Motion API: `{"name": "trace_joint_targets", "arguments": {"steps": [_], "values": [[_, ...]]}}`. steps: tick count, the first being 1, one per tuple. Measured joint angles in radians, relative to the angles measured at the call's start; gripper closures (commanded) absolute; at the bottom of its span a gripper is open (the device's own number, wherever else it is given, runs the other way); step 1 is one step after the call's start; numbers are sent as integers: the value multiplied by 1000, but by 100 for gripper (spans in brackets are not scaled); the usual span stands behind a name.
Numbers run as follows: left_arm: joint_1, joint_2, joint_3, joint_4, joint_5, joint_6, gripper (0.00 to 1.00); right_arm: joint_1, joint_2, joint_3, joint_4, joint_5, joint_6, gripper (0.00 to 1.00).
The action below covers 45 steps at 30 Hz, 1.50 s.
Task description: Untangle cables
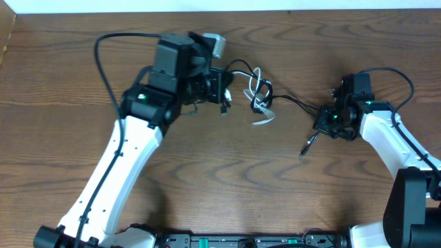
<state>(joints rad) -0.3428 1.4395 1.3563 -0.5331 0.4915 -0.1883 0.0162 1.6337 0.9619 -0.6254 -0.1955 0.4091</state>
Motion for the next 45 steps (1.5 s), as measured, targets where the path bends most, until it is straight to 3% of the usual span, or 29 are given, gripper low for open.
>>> {"name": "trace_joint_targets", "arguments": {"steps": [7, 15, 18, 20, 22, 31, 37, 45], "values": [[67, -6, 0, -120, -2, -21, 93, -28, 0, 0, -5, -39, -37, 99], [39, 81, 0, -278, -1, -4, 91, -28, 0, 0, -24, -97, -77, 99], [19, 171, 0, -307, -1, 34, 67, -28, 0, 0, -33, -111, -89, 99], [17, 221, 0, -312, -8, 40, 38, -29, 0, 0, -40, -116, -97, 99], [17, 266, 0, -310, -19, 55, 34, -29, 0, 0, -43, -119, -106, 99], [9, 306, 0, -199, -22, 60, 35, -29, 0, 0, -43, -123, -115, 99], [-51, 311, 0, -55, 1, 48, 46, -29, 0, 0, -43, -123, -118, 99], [-171, 470, 0, 13, -63, -132, 49, -29, 0, 0, -44, -123, -118, 99]]}}
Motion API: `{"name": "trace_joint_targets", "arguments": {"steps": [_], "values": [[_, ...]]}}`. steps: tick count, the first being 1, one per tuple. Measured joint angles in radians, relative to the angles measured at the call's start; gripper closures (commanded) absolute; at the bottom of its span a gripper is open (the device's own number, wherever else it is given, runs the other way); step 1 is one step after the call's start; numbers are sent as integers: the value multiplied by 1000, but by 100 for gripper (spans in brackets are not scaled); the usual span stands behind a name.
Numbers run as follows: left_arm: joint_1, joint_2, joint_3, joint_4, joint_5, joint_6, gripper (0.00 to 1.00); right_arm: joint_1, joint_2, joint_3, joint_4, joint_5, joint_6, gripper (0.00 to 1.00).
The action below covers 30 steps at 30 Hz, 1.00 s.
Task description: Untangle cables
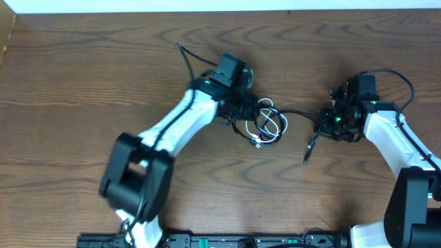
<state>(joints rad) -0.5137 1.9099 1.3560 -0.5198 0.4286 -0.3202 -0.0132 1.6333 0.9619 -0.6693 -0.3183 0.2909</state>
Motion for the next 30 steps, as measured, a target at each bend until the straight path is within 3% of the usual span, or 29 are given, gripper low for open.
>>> {"name": "trace_joint_targets", "arguments": {"steps": [6, 14, 21, 25, 30], "values": [[-11, 101, 0, 63, -42, -112, 49, 0, 0, 0, 0, 0, 0, 99], [-41, 117, 0, 152, -50, -155, 51, 0, 0, 0, 0, 0, 0, 99], [-47, 172, 1, 181, -48, -168, 68, 0, 0, 0, 0, 0, -3, 99], [-46, 179, 1, 185, -47, -177, 92, 0, 0, 0, 1, 0, -4, 99], [-47, 185, 1, 210, -47, -173, 93, 0, 0, 0, 8, 0, -4, 99]]}}
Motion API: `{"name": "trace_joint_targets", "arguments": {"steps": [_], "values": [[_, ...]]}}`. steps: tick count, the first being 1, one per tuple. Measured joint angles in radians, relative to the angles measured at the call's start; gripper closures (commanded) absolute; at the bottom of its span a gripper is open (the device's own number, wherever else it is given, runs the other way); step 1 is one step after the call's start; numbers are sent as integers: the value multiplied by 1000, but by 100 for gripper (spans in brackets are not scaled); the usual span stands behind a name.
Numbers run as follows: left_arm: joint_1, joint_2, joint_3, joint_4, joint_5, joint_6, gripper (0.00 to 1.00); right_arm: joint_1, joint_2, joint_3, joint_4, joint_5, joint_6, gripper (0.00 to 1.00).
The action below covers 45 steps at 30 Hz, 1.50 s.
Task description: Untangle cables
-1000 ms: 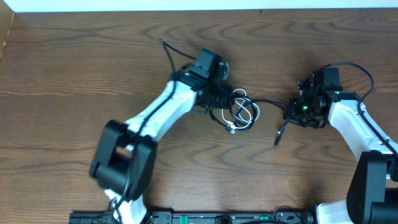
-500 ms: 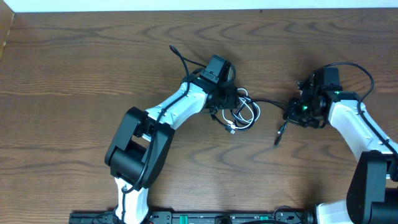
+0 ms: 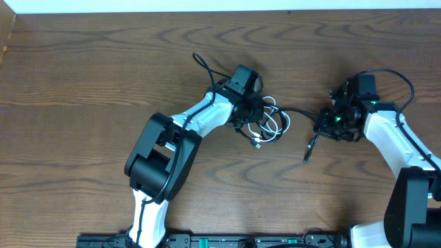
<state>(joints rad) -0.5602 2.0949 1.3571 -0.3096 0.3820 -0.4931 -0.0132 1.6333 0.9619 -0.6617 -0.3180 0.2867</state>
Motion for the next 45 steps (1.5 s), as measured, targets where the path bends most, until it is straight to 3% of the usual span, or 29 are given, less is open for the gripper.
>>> {"name": "trace_joint_targets", "arguments": {"steps": [5, 8, 9, 12, 13, 17, 23, 29, 45], "values": [[3, -22, 0, -26, -1, 26, 93, 0, 0, 0, 0, 34, 10, 98], [13, -121, -1, -73, -5, 42, 93, 0, 0, 0, 0, 91, 42, 94], [19, -177, -1, -88, -6, 46, 93, 0, 0, 0, 0, 114, 56, 89], [36, -363, -1, -132, -7, 53, 92, 0, 0, 0, 3, 164, 86, 54], [39, -419, -1, -144, -7, 55, 92, 0, 0, 0, 6, 175, 92, 47], [42, -601, 7, -208, -8, 76, 93, -3, 0, 3, 18, 109, 32, 36], [42, -645, 10, -295, -15, 109, 93, -3, -45, 63, 10, -183, -78, 35], [42, -630, 10, -315, -15, 119, 93, 16, -206, 134, 53, -381, -84, 42], [50, -630, 10, -264, -14, -37, 92, 277, -174, 138, 209, -430, 140, 47]]}}
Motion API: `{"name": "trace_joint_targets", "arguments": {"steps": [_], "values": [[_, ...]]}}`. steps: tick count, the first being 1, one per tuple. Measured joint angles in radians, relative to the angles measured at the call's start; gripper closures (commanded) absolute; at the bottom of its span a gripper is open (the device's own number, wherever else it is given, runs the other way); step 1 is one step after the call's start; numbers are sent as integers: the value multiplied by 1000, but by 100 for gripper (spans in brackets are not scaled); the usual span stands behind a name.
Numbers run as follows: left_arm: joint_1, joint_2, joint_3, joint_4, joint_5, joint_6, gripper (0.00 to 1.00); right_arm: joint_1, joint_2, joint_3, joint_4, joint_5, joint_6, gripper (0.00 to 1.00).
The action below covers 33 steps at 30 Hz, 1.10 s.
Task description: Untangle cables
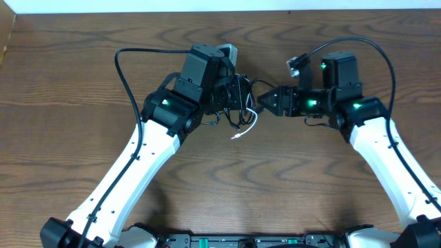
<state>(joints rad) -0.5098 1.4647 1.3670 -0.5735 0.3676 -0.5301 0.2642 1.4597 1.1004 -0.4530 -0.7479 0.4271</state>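
Observation:
A tangle of black and white cables (239, 103) hangs between the two grippers, above the middle of the table. My left gripper (229, 96) is shut on the tangle's left side. A white cable end (245, 125) dangles below it. From the right, my right gripper (267, 103) points at the tangle, its fingers closed to a tip on a black cable (262, 84) that arcs over from the bundle. How the strands cross inside the tangle is hidden by the fingers.
The wooden table (69, 138) fills the view, with a white wall strip along the far edge. The left arm's own black lead (127, 62) loops at the back left. The right arm's lead (375, 52) arcs over its wrist.
The left gripper has moved from flat on the table beside the bundle to a raised pose holding it. The right gripper has moved left, up to the tangle. The black plug end has left the table.
The left gripper first held the bundle at the back centre while the right held a black cable to the right. At the following two moments the bundle lay on the table under the left gripper. Now both grippers meet at the lifted tangle.

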Motion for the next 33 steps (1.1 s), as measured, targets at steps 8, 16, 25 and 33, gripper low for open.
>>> {"name": "trace_joint_targets", "arguments": {"steps": [8, 16, 25, 33], "values": [[69, 0, 0, 80, -8, -240, 93, 7, 0, 0, -43, 27, 90, 45], [101, 0, 0, 198, 8, -396, 92, 24, 0, 0, -27, 55, 143, 44], [101, 0, 0, 214, 65, -421, 92, 45, 63, 0, 92, 103, 225, 45], [101, 0, 0, 216, 80, -431, 93, 48, 129, 0, 182, 108, 283, 45]]}}
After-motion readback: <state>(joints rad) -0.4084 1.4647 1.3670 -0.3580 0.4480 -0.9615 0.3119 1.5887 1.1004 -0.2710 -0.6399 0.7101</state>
